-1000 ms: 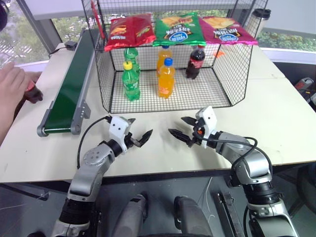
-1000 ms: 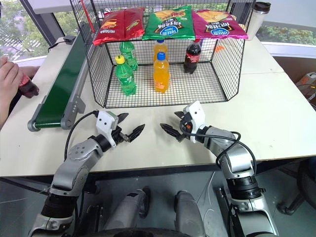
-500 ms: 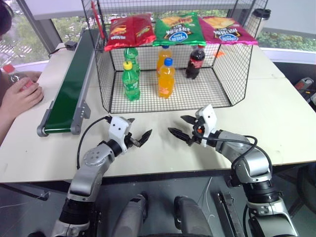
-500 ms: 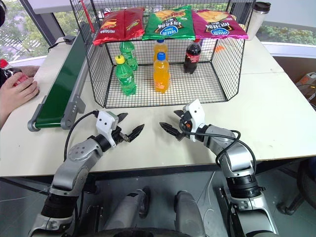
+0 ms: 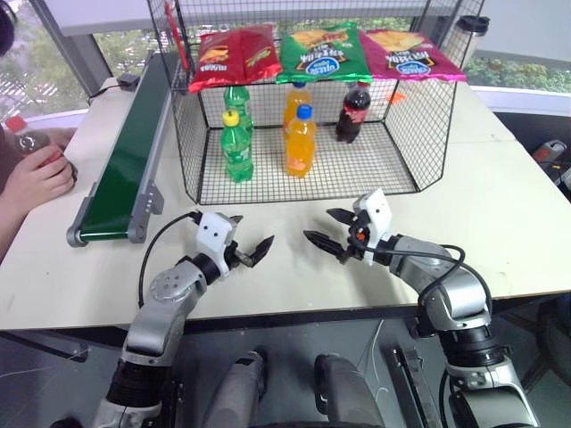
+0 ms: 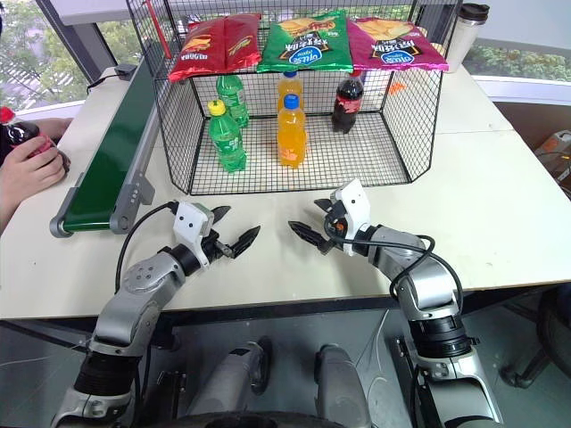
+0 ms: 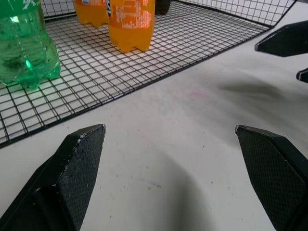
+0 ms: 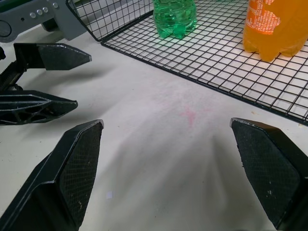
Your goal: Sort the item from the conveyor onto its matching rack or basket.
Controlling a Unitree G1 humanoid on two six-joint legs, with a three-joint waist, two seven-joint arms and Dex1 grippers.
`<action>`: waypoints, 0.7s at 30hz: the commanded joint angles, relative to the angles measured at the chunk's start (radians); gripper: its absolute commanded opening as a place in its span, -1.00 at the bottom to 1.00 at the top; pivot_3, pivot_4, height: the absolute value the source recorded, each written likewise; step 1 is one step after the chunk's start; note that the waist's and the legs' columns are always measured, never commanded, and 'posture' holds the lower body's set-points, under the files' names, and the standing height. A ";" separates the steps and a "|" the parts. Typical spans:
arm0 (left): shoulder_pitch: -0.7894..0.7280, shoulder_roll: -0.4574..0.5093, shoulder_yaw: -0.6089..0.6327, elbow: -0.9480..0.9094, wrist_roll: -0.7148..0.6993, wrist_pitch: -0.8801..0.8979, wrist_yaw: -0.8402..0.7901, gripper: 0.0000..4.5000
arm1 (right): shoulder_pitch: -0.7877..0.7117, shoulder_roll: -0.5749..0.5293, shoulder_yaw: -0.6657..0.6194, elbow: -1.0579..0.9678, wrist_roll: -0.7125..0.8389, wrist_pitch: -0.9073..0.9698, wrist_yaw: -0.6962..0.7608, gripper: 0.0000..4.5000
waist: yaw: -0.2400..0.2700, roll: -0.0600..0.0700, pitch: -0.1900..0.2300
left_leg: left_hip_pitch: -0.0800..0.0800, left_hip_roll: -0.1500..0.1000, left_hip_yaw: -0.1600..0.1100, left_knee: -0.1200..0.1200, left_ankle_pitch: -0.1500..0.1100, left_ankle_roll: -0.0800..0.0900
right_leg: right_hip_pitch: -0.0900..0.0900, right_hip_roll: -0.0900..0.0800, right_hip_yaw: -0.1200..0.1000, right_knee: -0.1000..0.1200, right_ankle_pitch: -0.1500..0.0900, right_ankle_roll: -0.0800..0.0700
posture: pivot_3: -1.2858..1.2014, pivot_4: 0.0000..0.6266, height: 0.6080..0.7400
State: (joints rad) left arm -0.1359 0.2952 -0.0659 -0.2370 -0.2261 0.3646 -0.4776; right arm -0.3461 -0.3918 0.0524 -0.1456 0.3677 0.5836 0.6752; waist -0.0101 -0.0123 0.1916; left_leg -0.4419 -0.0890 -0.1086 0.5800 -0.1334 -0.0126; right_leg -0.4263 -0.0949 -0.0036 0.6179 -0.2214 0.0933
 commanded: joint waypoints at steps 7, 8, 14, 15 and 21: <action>0.011 0.007 0.001 -0.044 0.007 -0.012 0.010 1.00 | -0.019 0.002 0.003 -0.017 0.012 -0.006 0.010 0.94 | 0.000 0.000 0.000 | 0.000 0.000 0.000 0.000 0.000 0.000 | 0.000 0.000 0.000 0.000 0.000 0.000 | 0.03 -0.52 0.97; 0.012 0.008 0.002 -0.045 0.006 -0.011 0.010 1.00 | -0.019 0.002 0.003 -0.017 0.012 -0.006 0.011 0.94 | 0.000 0.000 0.000 | 0.000 0.000 0.000 0.000 0.000 0.000 | 0.000 0.000 0.000 0.000 0.000 0.000 | 0.03 -0.52 0.97; 0.010 0.011 0.004 -0.045 0.005 -0.009 0.010 1.00 | -0.025 0.003 -0.001 -0.024 0.018 -0.003 0.014 0.94 | 0.000 0.000 0.000 | 0.000 0.000 0.000 0.000 0.000 0.000 | 0.000 0.000 0.000 0.000 0.000 0.000 | 0.03 -0.52 0.97; 0.009 0.011 0.003 -0.044 0.004 -0.009 0.010 1.00 | -0.026 0.003 -0.002 -0.027 0.019 -0.002 0.013 0.94 | 0.000 0.000 0.000 | 0.000 0.000 0.000 0.000 0.000 0.000 | 0.000 0.000 0.000 0.000 0.000 0.000 | 0.03 -0.52 0.97; -0.020 0.011 0.003 -0.017 0.007 -0.014 0.007 1.00 | -0.035 -0.002 -0.007 -0.067 0.040 0.013 0.018 0.94 | 0.000 0.000 0.000 | 0.000 0.000 0.000 0.000 0.000 0.000 | 0.000 0.000 0.000 0.000 0.000 0.000 | 0.03 -0.52 0.97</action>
State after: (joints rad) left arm -0.1374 0.3032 -0.0655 -0.2381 -0.2255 0.3650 -0.4719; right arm -0.3584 -0.3916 0.0559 -0.1571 0.3827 0.5992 0.6848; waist -0.0100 -0.0123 0.1916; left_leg -0.4420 -0.0890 -0.1087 0.5799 -0.1334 -0.0126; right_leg -0.4263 -0.0950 -0.0036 0.6177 -0.2214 0.0933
